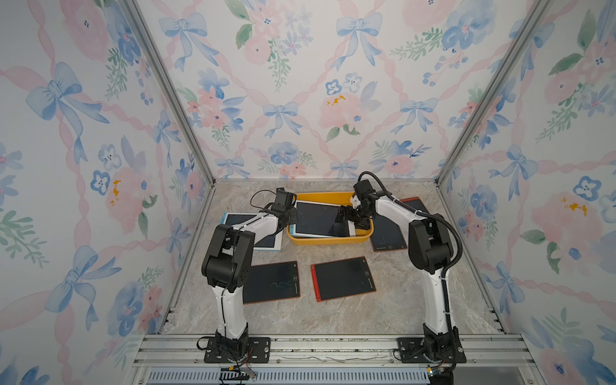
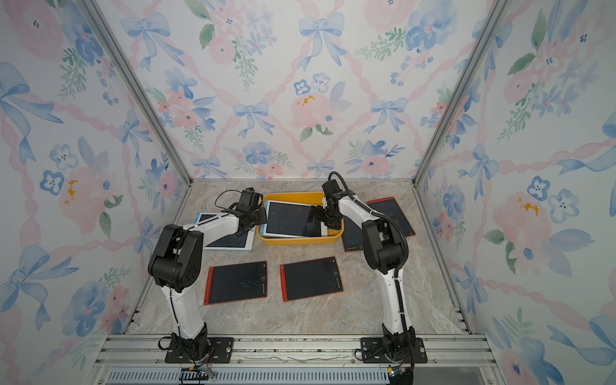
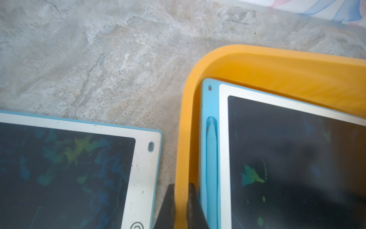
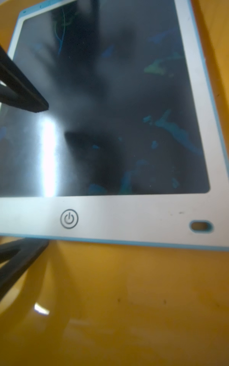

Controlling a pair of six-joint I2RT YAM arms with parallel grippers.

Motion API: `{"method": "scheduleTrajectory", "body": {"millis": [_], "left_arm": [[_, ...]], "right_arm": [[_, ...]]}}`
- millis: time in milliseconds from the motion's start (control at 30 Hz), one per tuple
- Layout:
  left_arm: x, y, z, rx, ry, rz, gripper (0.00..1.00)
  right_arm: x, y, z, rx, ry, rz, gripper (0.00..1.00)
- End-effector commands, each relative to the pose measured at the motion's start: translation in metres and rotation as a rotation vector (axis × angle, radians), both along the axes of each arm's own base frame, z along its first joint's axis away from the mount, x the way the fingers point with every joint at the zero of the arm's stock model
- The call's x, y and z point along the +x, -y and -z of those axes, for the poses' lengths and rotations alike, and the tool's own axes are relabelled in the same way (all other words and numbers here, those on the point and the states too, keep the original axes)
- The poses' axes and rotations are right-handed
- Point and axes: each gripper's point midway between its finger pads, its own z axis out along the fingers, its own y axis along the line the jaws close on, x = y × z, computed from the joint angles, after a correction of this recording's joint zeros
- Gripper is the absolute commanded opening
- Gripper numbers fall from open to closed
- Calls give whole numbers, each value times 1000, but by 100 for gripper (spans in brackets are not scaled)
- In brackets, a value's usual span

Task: Take out the writing tablet from the storage box
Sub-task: Pick up the writing tablet from the storage box.

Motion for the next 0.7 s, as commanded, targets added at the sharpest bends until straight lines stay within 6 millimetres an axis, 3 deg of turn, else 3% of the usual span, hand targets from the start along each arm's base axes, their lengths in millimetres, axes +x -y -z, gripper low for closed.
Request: {"method": "scheduleTrajectory", "body": {"millis": [0,667], "left_arm": [[-4,6,-1,-25,-22,9,0],[-4,6,1,-24,-26,8,0]], "right_arm": [[2,-32,1,256,-25,-12,100],[19,-23,-42,416,87,58,98]]}}
